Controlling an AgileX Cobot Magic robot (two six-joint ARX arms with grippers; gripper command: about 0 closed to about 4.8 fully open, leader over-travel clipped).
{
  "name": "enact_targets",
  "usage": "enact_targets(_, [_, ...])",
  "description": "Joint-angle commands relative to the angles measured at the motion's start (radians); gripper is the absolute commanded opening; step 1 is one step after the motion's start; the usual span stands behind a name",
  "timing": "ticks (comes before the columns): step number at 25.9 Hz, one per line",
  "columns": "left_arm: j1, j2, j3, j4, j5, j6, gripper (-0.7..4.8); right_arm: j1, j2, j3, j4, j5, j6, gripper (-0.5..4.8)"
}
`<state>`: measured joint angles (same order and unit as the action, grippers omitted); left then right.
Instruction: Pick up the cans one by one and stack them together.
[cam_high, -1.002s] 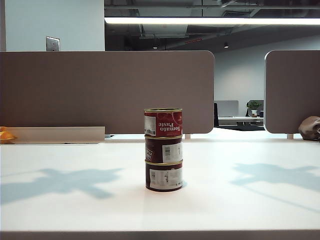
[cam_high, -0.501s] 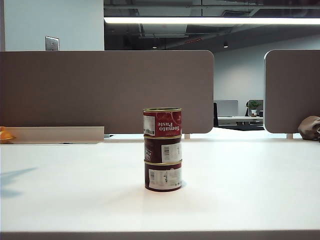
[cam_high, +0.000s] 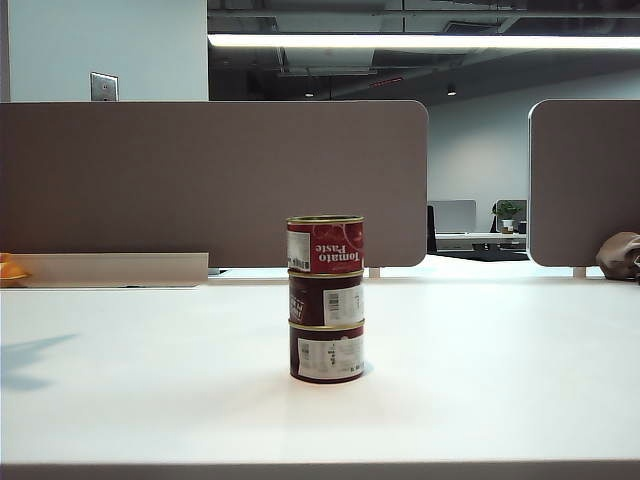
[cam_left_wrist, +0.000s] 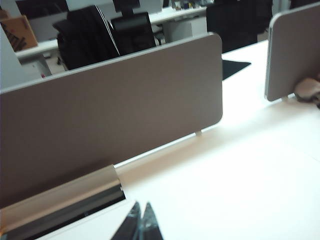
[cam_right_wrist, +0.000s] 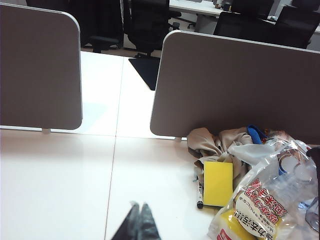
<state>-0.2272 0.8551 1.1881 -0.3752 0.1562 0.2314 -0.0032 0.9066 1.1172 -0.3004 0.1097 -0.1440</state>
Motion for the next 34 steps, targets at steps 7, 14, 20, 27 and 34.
enact_targets(7, [0.002, -0.143, -0.269, 0.014, 0.002, -0.003, -0.04, 0.0, -0.226, -0.271, 0.013, 0.001, 0.002, 0.0])
enact_targets(14, [0.002, -0.297, -0.486, 0.011, 0.005, -0.003, -0.04, 0.0, -0.362, -0.441, 0.005, 0.001, 0.002, 0.0])
enact_targets(20, [0.002, -0.418, -0.663, 0.01, 0.005, -0.003, -0.04, -0.001, -0.469, -0.543, 0.006, 0.001, 0.002, 0.0])
enact_targets(27, [0.002, -0.586, -0.911, 0.001, 0.004, -0.003, -0.04, -0.001, -0.647, -0.692, 0.003, 0.001, 0.002, 0.0])
enact_targets(34, [0.002, -0.703, -1.049, -0.022, 0.005, -0.003, -0.04, -0.001, -0.764, -0.779, -0.02, 0.001, 0.002, 0.0])
